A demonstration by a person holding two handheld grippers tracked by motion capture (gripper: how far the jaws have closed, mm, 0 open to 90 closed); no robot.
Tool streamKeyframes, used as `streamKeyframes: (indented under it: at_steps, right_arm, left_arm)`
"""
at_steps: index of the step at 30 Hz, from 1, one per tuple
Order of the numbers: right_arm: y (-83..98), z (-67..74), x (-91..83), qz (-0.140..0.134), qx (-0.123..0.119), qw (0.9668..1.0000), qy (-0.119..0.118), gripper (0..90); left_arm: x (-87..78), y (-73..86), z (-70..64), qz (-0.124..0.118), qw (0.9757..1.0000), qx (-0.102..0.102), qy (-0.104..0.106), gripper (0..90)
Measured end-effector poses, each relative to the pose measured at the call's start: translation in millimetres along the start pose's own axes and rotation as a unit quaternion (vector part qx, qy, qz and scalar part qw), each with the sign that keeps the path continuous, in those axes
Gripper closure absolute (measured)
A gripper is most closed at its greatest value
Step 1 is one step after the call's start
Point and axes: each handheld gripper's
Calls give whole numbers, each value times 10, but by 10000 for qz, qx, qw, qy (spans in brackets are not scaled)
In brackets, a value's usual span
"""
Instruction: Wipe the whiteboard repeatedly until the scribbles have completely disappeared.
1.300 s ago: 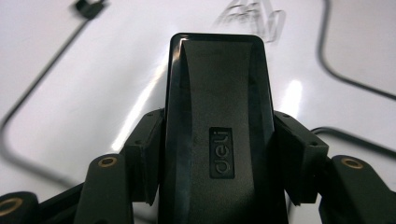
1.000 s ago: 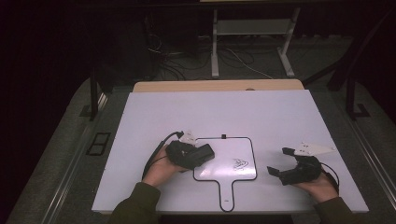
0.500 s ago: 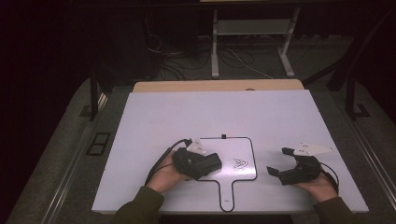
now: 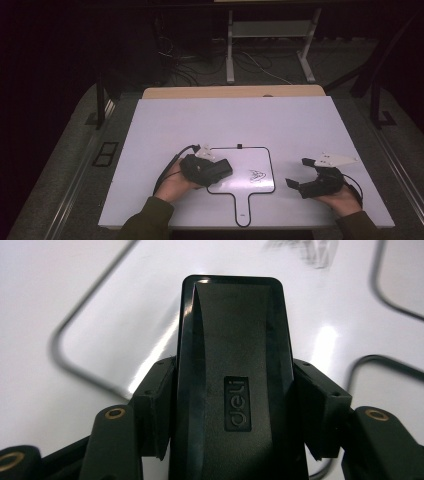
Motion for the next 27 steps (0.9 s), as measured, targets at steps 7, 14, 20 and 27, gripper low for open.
streamKeyframes:
  at_steps: [7,14,20,27]
  right_arm:
    - [0,2,3,-1,3,10000,-1,10]
    - [-1,0,9,11,-2,10000,-16,10]
    - [0,4,9,19,2,10000,-10,10]
    - [1,-1,3,0,4,10000,-2,10]
  left_arm:
    - [-21,28,52,6,9999,-122,-48,394]
    - [69,-95,-200,13,9994,232,262,394]
    - [161,-218,-413,25,9972,533,515,394]
    - [118,-155,-232,10,9989,308,344,394]
Point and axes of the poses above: each handheld gripper's, and its own axes: x roughly forward along the jaws, y roughly out of its underside, z roughly to its left, and after that the axes turned 6 degrees about x, right-handed
